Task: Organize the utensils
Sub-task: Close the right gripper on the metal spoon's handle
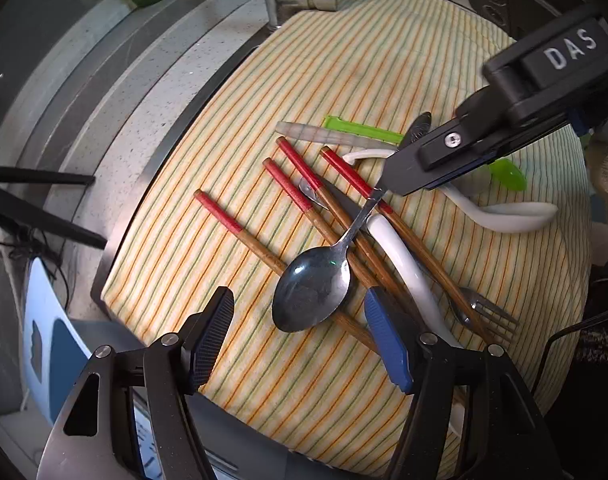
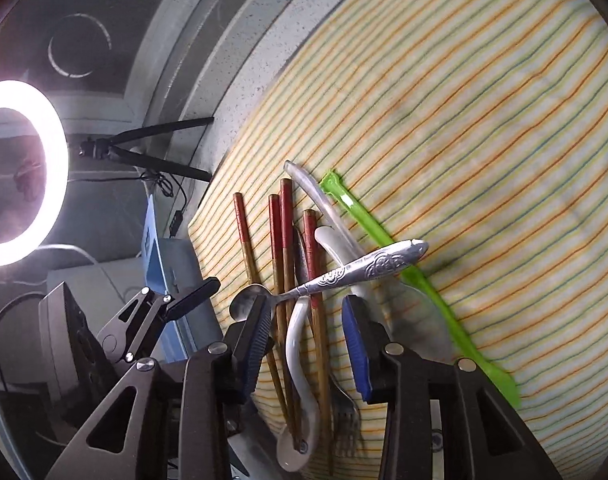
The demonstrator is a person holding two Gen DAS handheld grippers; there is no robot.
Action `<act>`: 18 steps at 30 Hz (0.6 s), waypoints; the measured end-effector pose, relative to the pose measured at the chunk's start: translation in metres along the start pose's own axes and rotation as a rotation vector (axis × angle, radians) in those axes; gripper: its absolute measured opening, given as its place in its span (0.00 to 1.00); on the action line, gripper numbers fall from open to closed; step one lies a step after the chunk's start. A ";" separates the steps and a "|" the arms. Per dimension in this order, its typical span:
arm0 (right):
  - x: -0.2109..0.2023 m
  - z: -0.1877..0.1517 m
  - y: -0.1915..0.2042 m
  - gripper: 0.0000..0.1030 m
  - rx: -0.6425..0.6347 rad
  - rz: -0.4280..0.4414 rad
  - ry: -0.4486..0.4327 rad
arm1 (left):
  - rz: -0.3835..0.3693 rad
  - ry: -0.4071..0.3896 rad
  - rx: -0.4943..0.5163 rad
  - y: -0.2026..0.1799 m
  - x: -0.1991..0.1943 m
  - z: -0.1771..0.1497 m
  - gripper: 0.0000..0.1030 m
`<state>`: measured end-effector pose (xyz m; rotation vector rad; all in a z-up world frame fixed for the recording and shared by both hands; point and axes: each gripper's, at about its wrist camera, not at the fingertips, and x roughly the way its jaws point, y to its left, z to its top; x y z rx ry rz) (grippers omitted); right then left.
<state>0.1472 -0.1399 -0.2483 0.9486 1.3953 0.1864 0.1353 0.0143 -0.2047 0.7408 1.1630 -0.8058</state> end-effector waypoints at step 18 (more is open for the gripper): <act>0.017 0.011 0.007 0.29 0.074 -0.086 -0.064 | -0.125 0.009 0.044 0.021 0.026 0.005 0.37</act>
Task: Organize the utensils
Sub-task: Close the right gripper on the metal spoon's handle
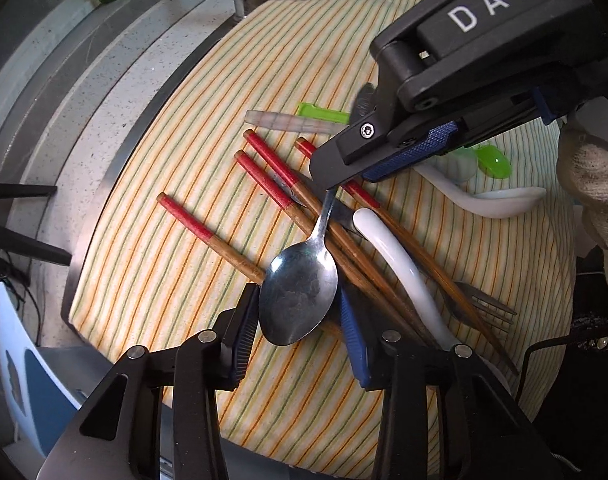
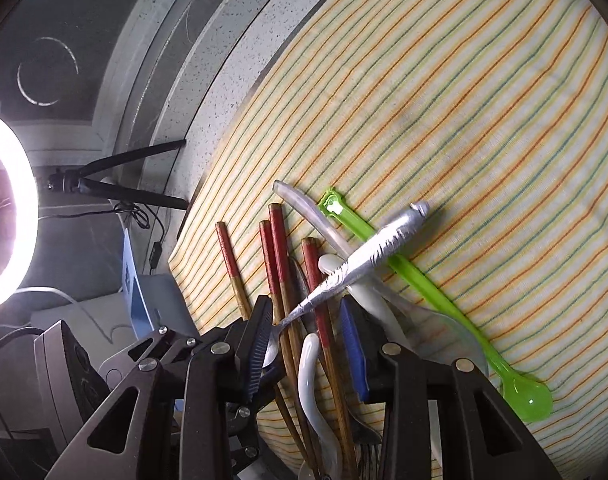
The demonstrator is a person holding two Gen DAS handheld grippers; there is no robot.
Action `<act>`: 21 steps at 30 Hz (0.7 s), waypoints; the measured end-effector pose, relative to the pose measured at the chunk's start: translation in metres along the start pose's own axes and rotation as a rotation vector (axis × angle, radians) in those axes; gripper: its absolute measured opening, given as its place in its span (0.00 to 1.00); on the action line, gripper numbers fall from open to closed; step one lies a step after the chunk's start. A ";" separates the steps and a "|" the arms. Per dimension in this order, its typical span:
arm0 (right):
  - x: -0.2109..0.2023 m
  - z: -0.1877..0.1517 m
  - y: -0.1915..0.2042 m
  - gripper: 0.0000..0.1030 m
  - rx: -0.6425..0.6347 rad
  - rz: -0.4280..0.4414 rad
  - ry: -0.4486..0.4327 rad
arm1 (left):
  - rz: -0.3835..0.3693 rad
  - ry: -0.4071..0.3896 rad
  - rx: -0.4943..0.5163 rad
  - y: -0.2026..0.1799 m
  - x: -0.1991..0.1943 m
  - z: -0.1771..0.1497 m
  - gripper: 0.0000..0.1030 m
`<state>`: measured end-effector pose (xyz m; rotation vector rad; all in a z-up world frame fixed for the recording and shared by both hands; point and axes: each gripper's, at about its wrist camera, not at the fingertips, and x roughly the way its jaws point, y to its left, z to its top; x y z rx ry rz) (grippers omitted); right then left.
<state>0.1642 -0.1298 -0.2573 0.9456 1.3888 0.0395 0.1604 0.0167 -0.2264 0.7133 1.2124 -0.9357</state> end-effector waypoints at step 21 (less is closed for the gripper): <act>-0.011 0.009 0.008 0.28 0.015 0.037 -0.027 | -0.037 -0.026 -0.059 0.013 0.002 0.001 0.37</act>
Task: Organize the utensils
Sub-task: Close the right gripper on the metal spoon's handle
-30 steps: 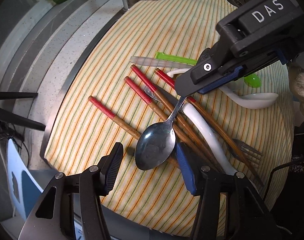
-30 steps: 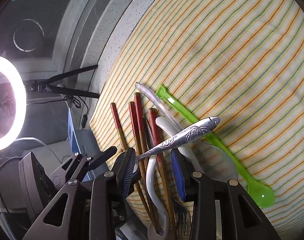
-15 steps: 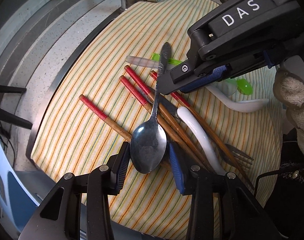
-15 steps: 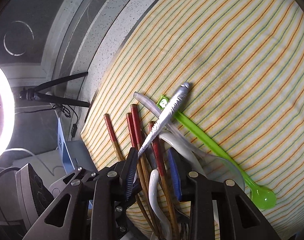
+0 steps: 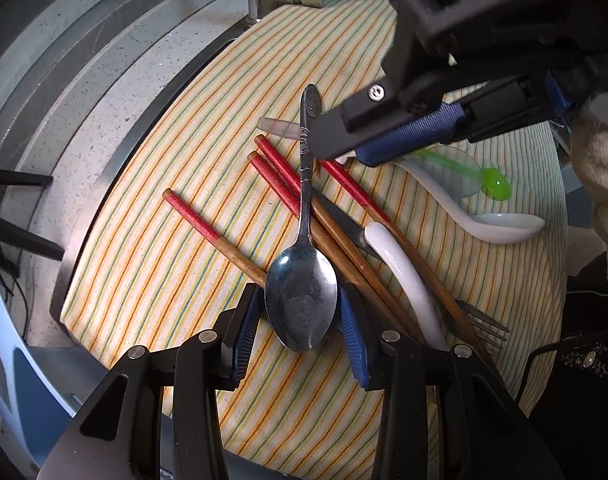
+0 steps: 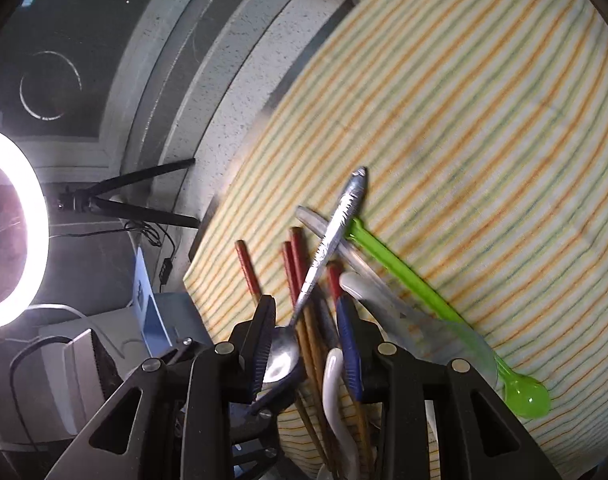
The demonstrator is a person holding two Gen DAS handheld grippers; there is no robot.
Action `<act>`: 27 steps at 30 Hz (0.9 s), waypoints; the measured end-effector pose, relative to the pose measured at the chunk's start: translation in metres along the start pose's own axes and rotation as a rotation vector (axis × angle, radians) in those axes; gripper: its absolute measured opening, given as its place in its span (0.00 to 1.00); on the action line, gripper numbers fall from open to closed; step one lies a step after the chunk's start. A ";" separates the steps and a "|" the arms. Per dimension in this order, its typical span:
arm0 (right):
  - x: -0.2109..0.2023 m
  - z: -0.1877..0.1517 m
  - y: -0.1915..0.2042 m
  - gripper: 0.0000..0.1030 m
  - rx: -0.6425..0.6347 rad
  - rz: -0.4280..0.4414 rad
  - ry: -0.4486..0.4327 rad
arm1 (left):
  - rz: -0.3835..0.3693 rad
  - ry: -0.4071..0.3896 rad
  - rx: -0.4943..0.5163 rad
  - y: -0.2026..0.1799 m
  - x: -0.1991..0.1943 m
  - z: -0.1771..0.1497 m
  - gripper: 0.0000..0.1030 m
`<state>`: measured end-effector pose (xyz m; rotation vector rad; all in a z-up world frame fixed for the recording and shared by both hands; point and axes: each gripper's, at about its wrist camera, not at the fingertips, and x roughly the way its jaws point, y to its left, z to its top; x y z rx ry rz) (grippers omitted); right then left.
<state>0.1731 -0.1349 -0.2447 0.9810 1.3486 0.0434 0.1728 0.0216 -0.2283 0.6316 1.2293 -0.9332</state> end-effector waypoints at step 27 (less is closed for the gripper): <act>0.030 0.010 -0.002 0.09 0.047 -0.037 0.028 | -0.021 -0.049 -0.003 -0.011 -0.010 -0.010 0.30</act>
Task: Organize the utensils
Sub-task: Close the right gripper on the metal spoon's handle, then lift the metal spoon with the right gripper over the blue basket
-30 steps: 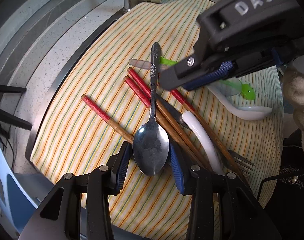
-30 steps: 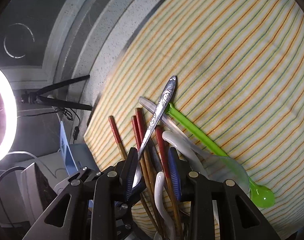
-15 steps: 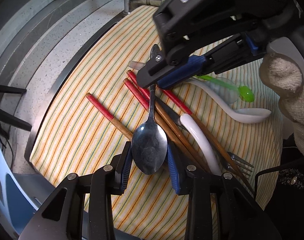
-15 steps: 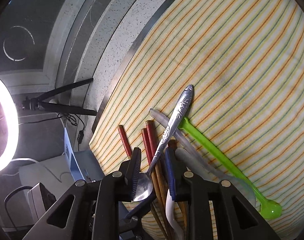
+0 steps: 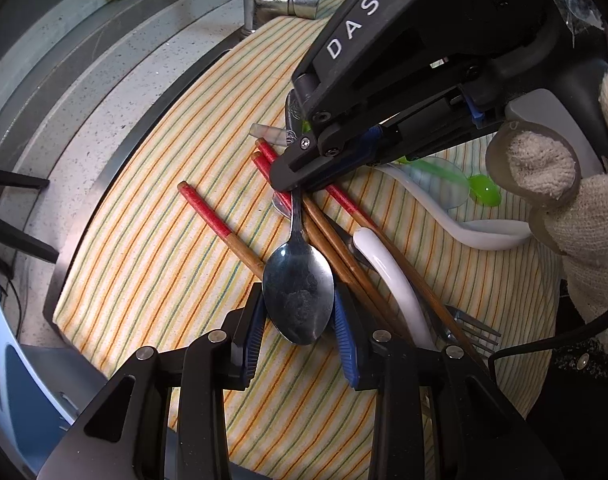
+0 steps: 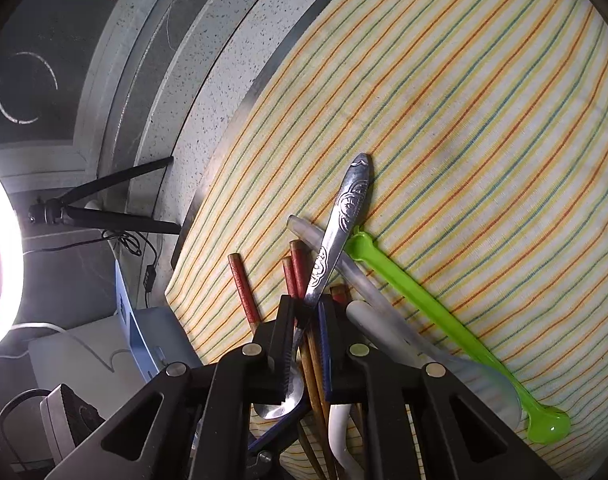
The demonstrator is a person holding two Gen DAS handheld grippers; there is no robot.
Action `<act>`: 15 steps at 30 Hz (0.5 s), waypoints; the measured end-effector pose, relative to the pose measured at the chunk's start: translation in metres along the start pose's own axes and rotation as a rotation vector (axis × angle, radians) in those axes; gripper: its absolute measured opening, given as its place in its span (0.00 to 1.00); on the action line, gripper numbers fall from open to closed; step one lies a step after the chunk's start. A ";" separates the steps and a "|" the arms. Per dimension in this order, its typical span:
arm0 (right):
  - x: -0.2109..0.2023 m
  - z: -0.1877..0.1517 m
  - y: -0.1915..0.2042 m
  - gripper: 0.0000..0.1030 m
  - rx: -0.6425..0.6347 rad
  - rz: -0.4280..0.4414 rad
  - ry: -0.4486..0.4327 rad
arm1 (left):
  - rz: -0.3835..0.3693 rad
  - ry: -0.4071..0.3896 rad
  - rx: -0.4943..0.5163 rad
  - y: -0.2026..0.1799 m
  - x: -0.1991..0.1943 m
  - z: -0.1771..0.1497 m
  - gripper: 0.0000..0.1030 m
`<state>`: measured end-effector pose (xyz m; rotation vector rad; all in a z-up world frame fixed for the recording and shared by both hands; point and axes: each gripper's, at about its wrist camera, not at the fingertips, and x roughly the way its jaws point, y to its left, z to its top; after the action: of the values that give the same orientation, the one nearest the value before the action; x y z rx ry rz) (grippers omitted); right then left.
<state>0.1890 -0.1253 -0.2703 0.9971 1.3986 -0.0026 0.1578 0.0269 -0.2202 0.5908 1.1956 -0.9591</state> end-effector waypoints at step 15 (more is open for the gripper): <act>-0.016 -0.005 0.004 0.07 -0.046 0.023 -0.011 | -0.004 -0.021 -0.035 -0.007 -0.012 -0.001 0.30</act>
<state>0.1828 -0.1287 -0.2542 0.9734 1.3712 0.0409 0.1507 0.0281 -0.2087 0.5495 1.1924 -0.9439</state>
